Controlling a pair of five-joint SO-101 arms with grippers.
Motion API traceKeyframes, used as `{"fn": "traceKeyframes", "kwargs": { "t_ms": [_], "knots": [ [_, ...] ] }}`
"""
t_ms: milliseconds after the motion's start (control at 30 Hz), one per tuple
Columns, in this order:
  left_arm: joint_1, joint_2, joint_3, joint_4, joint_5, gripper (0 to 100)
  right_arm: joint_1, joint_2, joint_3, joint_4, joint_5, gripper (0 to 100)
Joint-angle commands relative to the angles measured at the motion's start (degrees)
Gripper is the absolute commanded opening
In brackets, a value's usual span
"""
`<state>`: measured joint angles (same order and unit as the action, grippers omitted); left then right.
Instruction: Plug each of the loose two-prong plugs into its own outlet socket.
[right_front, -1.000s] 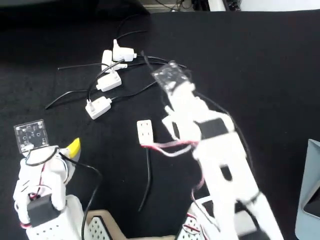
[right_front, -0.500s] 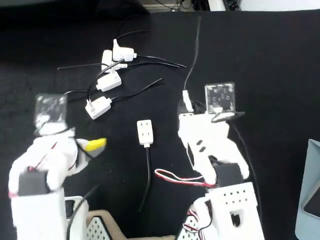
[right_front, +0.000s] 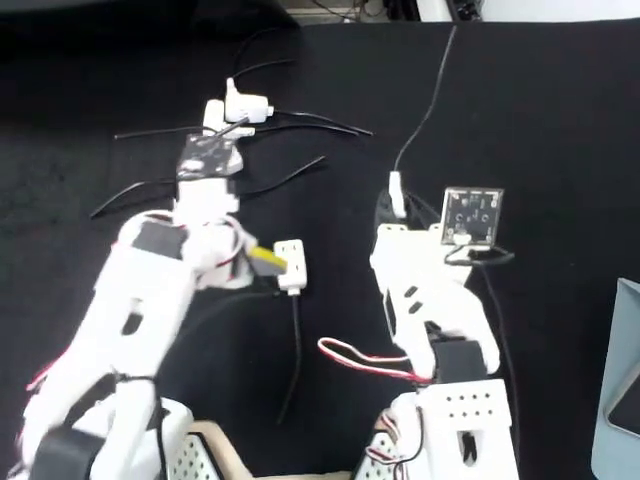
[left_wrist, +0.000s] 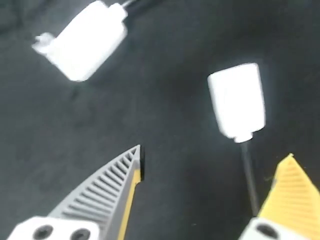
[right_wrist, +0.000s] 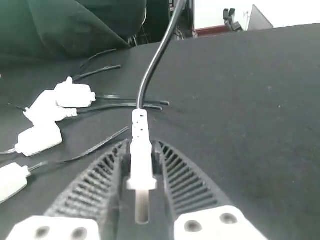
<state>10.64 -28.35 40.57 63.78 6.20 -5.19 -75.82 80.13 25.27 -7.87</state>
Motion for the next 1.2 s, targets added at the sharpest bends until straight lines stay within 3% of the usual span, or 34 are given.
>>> {"fn": "traceKeyframes", "kwargs": {
  "t_ms": [0, 267, 433, 567, 667, 1067, 1167],
  "knots": [
    [5.1, 8.0, -5.7, -5.8, 4.0, 40, 0.4, -2.0, 0.6, -1.2, -0.4, 1.2],
    [6.7, 25.7, -10.4, -14.2, 4.4, 40, 0.3, -3.0, 1.3, -1.2, -0.4, 1.2],
    [6.6, 34.4, -15.3, -14.9, 4.4, 39, 0.3, -3.0, 1.3, -1.2, -0.4, 1.2],
    [6.4, 39.6, -19.3, -14.9, 3.0, 25, 0.3, -3.0, 1.3, -1.2, -0.4, 1.2],
    [6.4, 41.1, -20.5, -14.2, -4.7, 17, 0.3, -3.0, 1.4, -1.2, -0.4, 1.2],
    [5.9, 35.4, -20.3, -2.6, -43.3, 17, 0.3, -3.0, 1.9, -1.3, -0.4, 1.2],
    [4.8, 34.1, -19.3, -3.0, -49.3, 18, 0.3, -3.0, 1.9, -1.3, -0.4, 1.2]
  ]
}}
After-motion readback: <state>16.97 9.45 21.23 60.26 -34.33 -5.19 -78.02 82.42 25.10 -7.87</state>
